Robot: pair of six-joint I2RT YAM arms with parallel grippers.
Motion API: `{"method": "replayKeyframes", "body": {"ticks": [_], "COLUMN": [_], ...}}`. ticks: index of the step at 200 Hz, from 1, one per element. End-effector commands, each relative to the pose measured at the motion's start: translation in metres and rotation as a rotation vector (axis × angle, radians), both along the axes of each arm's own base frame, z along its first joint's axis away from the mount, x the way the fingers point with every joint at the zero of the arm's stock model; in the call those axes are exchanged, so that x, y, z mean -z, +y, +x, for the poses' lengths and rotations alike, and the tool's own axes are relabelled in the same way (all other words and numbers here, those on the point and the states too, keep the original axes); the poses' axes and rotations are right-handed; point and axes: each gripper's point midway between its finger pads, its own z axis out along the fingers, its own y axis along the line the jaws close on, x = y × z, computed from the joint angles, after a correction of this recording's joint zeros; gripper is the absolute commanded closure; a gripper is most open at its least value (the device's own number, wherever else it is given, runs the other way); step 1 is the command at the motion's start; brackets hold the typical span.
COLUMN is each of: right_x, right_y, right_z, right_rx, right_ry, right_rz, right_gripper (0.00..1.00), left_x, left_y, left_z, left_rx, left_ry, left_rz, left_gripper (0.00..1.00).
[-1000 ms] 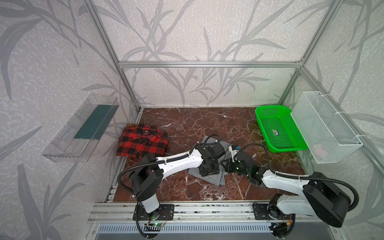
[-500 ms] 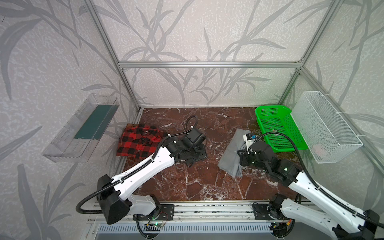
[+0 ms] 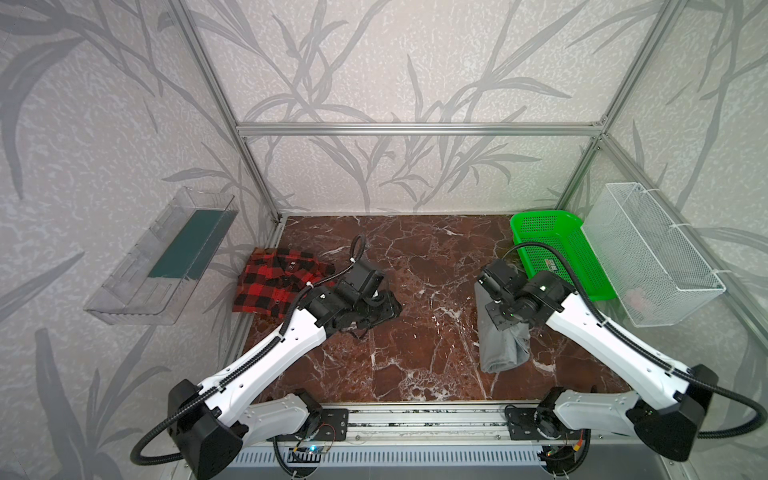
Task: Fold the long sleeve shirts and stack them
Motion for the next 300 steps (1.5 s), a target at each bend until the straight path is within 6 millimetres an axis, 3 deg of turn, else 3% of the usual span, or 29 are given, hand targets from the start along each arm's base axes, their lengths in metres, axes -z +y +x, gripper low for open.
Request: {"method": "replayKeyframes", "body": {"ticks": [1,66,84,111,124,137,158,178,212,235,256,277,300], "right_x": [-0.004,0.045,0.065,0.085,0.095,0.104,0.112,0.107,0.085,0.068,0.042,0.015,0.012], "right_y": [0.018,0.125,0.167,0.209,0.222,0.234,0.246,0.251,0.276,0.282,0.278,0.267,0.248], "right_z": [0.004,0.001,-0.015,-0.034,-0.042,-0.051,-0.060,-0.064,-0.083,-0.092,-0.094,-0.089,-0.071], "right_rx": [-0.045,-0.176,-0.240,-0.288,-0.293,-0.312,-0.317,-0.330,-0.387,-0.405,-0.416,-0.416,-0.371], "right_ry": [-0.004,0.071,0.108,0.148,0.168,0.198,0.241,0.253,0.298,0.314,0.281,0.224,0.198], "right_rz": [-0.049,-0.081,-0.087,-0.097,-0.097,-0.069,-0.020,0.028,0.243,0.334,0.412,0.484,0.518], "right_gripper": [1.00,1.00,1.00,1.00,1.00,0.93,0.81,0.70,0.57,0.51,0.49,0.46,0.46], "left_x": [-0.008,0.011,0.017,0.022,0.023,0.023,0.025,0.027,0.020,0.018,0.023,0.040,0.062], "left_y": [-0.003,0.036,0.046,0.065,0.076,0.087,0.100,0.117,0.142,0.149,0.151,0.145,0.133], "left_z": [0.002,-0.005,-0.010,-0.018,-0.023,-0.028,-0.035,-0.043,-0.052,-0.055,-0.056,-0.057,-0.057], "left_rx": [0.017,-0.057,-0.086,-0.142,-0.172,-0.204,-0.236,-0.281,-0.350,-0.370,-0.371,-0.357,-0.339], "left_ry": [-0.045,-0.040,-0.038,-0.052,-0.065,-0.081,-0.103,-0.116,-0.151,-0.156,-0.147,-0.104,-0.047], "left_rz": [-0.080,-0.073,-0.076,-0.060,-0.041,-0.021,0.001,0.056,0.132,0.154,0.171,0.161,0.120], "left_gripper": [0.47,0.47,0.47,0.47,0.47,0.47,0.46,0.46,0.42,0.42,0.42,0.42,0.41]}}
